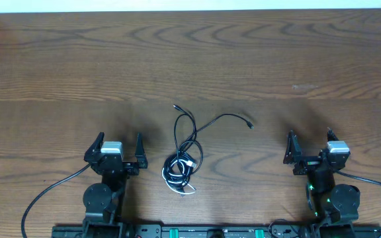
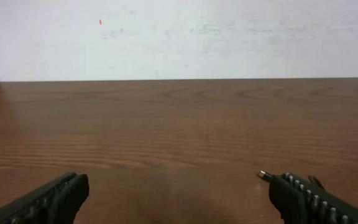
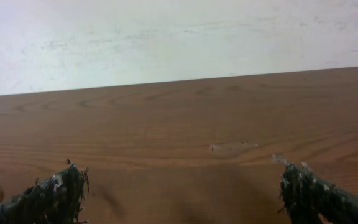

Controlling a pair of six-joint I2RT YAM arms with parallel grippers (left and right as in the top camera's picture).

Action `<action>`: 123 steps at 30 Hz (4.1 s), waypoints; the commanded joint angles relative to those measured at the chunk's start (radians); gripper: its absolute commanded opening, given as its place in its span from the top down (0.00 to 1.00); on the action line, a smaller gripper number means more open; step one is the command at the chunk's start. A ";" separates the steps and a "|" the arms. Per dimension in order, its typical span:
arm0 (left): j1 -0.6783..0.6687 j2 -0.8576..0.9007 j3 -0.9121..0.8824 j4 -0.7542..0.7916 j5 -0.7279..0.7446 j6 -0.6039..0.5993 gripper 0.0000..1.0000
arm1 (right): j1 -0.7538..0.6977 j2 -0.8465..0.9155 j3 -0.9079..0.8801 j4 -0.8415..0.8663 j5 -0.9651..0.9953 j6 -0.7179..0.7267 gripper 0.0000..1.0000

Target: Untangle cables

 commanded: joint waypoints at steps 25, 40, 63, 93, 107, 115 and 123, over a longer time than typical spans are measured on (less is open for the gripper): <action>0.005 -0.003 -0.018 -0.040 -0.028 0.007 0.02 | 0.002 -0.007 -0.001 -0.004 0.011 -0.014 0.01; 0.005 0.038 0.023 -0.073 -0.028 0.006 0.02 | 0.002 -0.007 -0.001 -0.004 0.011 -0.014 0.01; 0.005 0.563 0.252 -0.100 -0.015 -0.012 0.02 | 0.002 -0.007 -0.001 -0.004 0.011 -0.014 0.01; 0.005 0.969 0.528 -0.331 0.060 -0.029 0.02 | 0.002 -0.007 -0.001 -0.004 0.011 -0.014 0.01; 0.005 1.048 0.708 -0.523 0.094 -0.027 0.02 | 0.002 -0.007 -0.001 -0.004 0.011 -0.014 0.01; 0.005 1.061 0.810 -0.630 0.105 -0.027 0.02 | 0.002 -0.007 -0.001 -0.004 0.011 -0.014 0.01; 0.005 1.155 0.896 -0.723 0.105 -0.027 0.02 | 0.002 -0.007 -0.001 -0.004 0.011 -0.014 0.01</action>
